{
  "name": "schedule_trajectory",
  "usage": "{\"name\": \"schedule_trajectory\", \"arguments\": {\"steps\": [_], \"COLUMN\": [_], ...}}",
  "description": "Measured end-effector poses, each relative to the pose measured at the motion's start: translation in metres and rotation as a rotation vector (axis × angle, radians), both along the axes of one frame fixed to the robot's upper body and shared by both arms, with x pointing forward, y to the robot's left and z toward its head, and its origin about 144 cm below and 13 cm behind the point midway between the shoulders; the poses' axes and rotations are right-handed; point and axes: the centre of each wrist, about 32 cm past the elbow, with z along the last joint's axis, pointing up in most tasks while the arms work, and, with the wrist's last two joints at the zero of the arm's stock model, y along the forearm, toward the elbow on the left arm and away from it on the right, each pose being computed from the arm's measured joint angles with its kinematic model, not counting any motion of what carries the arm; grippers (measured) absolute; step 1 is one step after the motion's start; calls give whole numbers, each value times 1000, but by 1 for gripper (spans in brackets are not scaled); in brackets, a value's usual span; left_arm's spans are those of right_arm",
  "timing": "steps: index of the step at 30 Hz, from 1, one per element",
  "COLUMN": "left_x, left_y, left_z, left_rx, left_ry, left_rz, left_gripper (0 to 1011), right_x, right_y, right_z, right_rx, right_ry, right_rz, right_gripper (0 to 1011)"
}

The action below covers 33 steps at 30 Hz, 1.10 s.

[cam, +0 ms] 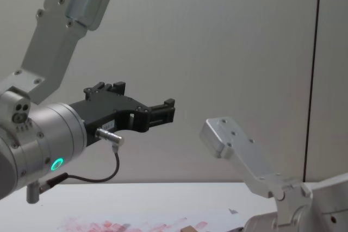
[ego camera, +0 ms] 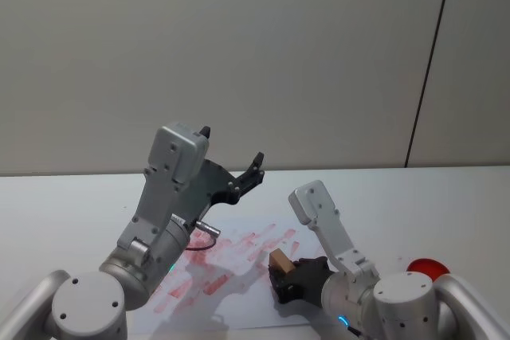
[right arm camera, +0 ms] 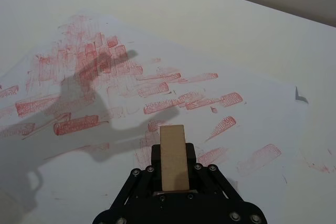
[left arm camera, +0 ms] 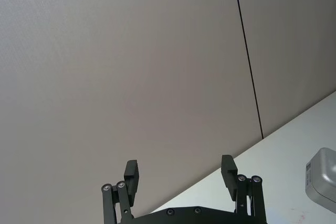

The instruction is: Use the one hand to pick up the stamp and affix it onto the A4 paper.

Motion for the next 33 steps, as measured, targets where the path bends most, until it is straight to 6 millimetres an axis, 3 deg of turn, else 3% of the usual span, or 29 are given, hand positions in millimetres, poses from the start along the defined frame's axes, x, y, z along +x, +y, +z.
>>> {"name": "schedule_trajectory", "arguments": {"steps": [10,21,23,29,33], "left_x": [0,0,0,0,0], "left_y": [0,0,0,0,0], "left_z": [0,0,0,0,0], "left_rx": [0,0,0,0,0], "left_ry": [0,0,0,0,0], "left_rz": [0,0,0,0,0], "left_gripper": [1001,1002,1001,1001,1001], "right_x": [0,-1,-2,-5,-11], "right_y": [-1,-13,-23,-43,-66], "right_z": [3,37,48,58,61], "right_rx": [17,127,154,171,158], "right_ry": [-6,-87,-114,-135,-139], "right_rz": [-6,-29,-49,-86,-129], "right_gripper": [220,220,220,220,220]}}
